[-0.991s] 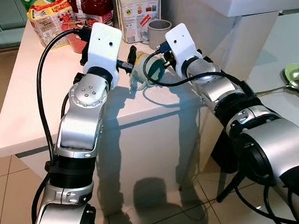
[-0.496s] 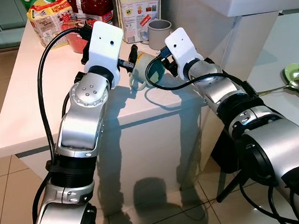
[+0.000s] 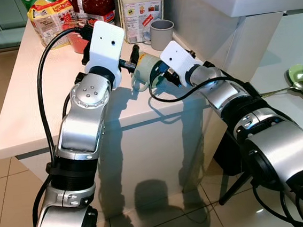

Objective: Setting the table

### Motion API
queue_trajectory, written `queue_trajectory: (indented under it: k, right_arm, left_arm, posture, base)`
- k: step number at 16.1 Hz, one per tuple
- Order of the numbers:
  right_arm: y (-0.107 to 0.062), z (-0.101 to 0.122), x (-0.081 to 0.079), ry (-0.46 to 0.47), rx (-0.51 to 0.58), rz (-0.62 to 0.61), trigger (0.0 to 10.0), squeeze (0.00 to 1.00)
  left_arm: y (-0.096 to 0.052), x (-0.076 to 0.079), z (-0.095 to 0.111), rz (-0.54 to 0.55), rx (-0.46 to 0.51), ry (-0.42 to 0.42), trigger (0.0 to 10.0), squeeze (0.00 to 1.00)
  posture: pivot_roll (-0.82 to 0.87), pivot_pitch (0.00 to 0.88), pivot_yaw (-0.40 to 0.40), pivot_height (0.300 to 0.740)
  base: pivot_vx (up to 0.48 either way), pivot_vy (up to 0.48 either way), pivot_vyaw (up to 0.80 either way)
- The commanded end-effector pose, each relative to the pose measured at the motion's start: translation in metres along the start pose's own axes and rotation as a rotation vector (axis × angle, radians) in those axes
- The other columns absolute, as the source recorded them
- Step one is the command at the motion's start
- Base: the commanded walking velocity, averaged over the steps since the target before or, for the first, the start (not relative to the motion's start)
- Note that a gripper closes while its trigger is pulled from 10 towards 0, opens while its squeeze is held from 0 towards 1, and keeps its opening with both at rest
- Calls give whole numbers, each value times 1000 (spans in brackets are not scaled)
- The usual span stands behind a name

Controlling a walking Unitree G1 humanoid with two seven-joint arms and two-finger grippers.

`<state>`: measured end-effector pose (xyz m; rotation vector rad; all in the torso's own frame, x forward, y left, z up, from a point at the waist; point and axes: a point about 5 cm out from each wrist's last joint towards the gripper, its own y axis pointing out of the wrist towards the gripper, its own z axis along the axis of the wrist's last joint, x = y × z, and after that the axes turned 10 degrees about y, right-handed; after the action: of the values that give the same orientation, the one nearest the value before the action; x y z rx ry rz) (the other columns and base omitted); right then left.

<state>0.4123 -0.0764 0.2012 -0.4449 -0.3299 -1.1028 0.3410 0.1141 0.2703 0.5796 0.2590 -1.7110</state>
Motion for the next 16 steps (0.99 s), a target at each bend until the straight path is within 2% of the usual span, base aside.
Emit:
queue_trajectory:
  k: [1, 4, 5, 7, 9, 10, 11, 13, 16]
  right_arm:
    - [0, -10, -6, 9, -40, 6, 10000, 0]
    - [3, -6, -25, 3, -8, 7, 10000, 0]
    - [4, -6, -26, 6, -6, 6, 10000, 0]
    - [5, -2, -31, 74, 41, -88, 10000, 0]
    - [5, -5, -31, 85, 17, -123, 10000, 0]
    - [5, -6, -29, 95, 9, -153, 4000, 0]
    - [4, -6, -27, 113, 6, -174, 0, 0]
    - [5, 2, -23, 162, 27, -198, 0, 0]
    - [7, 15, -22, 190, 80, -210, 0, 0]
  left_arm:
    - [-3, -1, 2, 8, 3, 3, 10000, 0]
    - [-10, -3, 2, 21, -6, 7, 10000, 0]
    - [-11, -3, 3, 22, -6, 8, 10000, 0]
    - [-21, -8, 4, 55, -12, 13, 10000, 0]
    - [-27, -8, 3, 63, -23, 16, 10000, 0]
    - [-30, -9, 2, 66, -31, 18, 10000, 0]
    - [-33, -9, 2, 67, -37, 21, 10000, 0]
    - [-35, -11, 0, 72, -52, 29, 10000, 0]
    - [-36, -12, 0, 77, -65, 28, 10000, 0]
  posture:
    - [177, 0, -81, 740]
    - [218, 0, -98, 740]
    - [230, 0, -103, 740]
    - [293, 5, -131, 740]
    - [325, 32, -137, 740]
    - [331, 38, -137, 740]
    - [338, 49, -137, 740]
    - [338, 56, -140, 740]
    - [321, 58, -141, 740]
  base:
    - [0, 0, 0]
    - [0, 0, 0]
    - [0, 0, 0]
    - [0, 0, 0]
    - [0, 0, 0]
    - [0, 0, 0]
    - [0, 0, 0]
    - [0, 0, 0]
    - [0, 0, 0]
